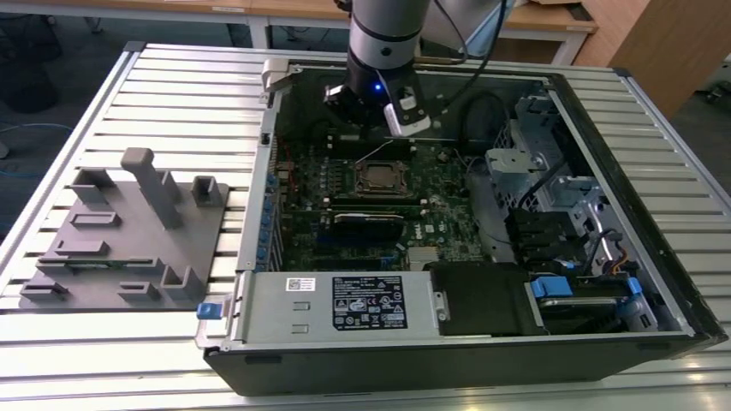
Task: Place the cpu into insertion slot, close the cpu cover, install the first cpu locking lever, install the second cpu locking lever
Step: 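Install the first cpu locking lever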
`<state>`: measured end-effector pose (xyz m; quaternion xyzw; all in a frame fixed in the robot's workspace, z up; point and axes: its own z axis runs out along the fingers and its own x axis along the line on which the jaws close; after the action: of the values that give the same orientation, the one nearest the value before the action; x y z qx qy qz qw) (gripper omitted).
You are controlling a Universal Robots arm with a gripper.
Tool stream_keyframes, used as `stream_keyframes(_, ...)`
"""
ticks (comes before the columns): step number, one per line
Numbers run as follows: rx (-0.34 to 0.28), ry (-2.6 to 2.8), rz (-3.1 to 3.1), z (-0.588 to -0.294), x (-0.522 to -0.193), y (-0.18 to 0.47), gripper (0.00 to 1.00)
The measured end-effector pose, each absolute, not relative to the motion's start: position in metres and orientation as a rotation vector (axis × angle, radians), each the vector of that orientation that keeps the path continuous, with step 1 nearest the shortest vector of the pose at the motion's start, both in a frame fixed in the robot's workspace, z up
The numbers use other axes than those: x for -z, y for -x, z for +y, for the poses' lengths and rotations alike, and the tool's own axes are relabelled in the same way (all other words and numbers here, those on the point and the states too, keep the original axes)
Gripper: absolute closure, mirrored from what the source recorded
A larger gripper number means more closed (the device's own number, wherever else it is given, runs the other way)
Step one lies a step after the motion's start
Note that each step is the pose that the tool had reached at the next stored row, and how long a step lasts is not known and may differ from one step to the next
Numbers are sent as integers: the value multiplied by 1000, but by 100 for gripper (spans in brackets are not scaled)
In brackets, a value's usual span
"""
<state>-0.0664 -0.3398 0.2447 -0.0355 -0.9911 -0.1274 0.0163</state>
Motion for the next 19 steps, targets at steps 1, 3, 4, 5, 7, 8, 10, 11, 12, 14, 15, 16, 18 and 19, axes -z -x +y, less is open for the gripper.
stream_keyframes(1,396,119,-3085,-340,-244,66,90)
stream_keyframes(3,392,144,-3091,-340,-242,66,90)
stream_keyframes(4,390,159,-3093,-340,-242,66,90)
stream_keyframes(5,388,175,-3096,-340,-241,66,90)
stream_keyframes(7,383,207,-3101,-340,-240,66,90)
stream_keyframes(8,378,223,-3103,-340,-239,66,90)
stream_keyframes(10,361,255,-3107,-340,-239,66,90)
stream_keyframes(11,354,269,-3108,-340,-239,66,90)
stream_keyframes(12,347,282,-3110,-340,-239,66,90)
stream_keyframes(14,334,304,-3112,-340,-238,66,90)
stream_keyframes(15,332,308,-3112,-340,-238,66,90)
stream_keyframes(16,332,308,-3112,-340,-238,66,90)
stream_keyframes(18,332,308,-3112,-340,-238,66,90)
stream_keyframes(19,332,308,-3112,-340,-238,66,90)
